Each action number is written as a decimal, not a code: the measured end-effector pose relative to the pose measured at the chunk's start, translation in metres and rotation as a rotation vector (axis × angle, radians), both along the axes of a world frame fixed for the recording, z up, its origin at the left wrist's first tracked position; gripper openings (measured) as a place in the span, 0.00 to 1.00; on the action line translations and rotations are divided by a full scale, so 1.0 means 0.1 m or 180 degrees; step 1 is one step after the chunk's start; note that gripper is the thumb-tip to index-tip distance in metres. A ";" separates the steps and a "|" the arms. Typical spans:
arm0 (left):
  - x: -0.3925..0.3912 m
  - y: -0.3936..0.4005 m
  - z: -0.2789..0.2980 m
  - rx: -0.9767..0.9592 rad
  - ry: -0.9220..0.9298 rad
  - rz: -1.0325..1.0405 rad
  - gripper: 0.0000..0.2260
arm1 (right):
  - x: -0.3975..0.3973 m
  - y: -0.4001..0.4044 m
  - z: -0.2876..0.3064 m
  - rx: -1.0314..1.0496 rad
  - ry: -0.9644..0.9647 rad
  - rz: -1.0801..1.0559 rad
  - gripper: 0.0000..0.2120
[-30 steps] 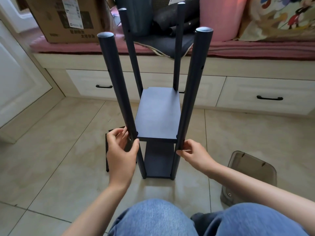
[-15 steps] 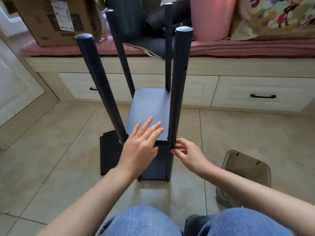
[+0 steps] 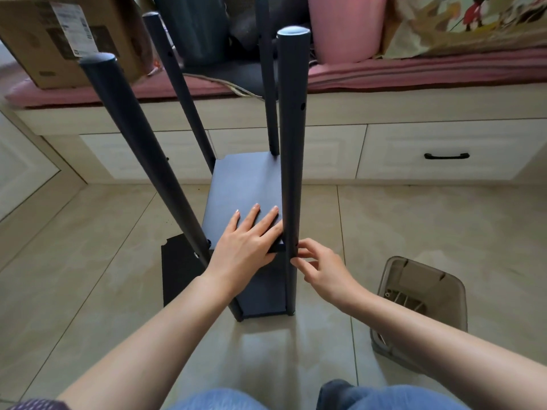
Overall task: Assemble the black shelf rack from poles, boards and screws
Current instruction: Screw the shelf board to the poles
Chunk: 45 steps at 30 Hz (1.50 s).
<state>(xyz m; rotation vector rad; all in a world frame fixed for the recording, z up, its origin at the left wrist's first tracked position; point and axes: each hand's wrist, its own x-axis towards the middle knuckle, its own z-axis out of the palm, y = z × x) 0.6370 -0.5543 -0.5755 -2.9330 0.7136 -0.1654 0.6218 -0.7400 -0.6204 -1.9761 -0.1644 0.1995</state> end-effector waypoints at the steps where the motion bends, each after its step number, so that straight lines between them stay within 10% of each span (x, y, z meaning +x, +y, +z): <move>1: 0.01 -0.04 0.00 -0.0025 -0.0008 0.0028 0.29 | 0.01 -0.02 -0.01 -0.0007 -0.0016 -0.0033 0.09; 21: 0.00 -0.25 0.10 -0.0105 -0.0012 0.0112 0.27 | 0.06 -0.11 0.00 -0.0146 -0.0361 -0.0017 0.17; 35: -0.09 -0.40 -0.03 -0.0738 -0.0319 0.0590 0.31 | 0.06 -0.29 -0.02 0.0565 0.0450 -0.0138 0.20; 45: -0.08 -0.40 -0.08 -0.0724 -0.0588 0.0447 0.28 | -0.15 -1.67 -0.37 -0.1102 0.0669 -0.0309 0.07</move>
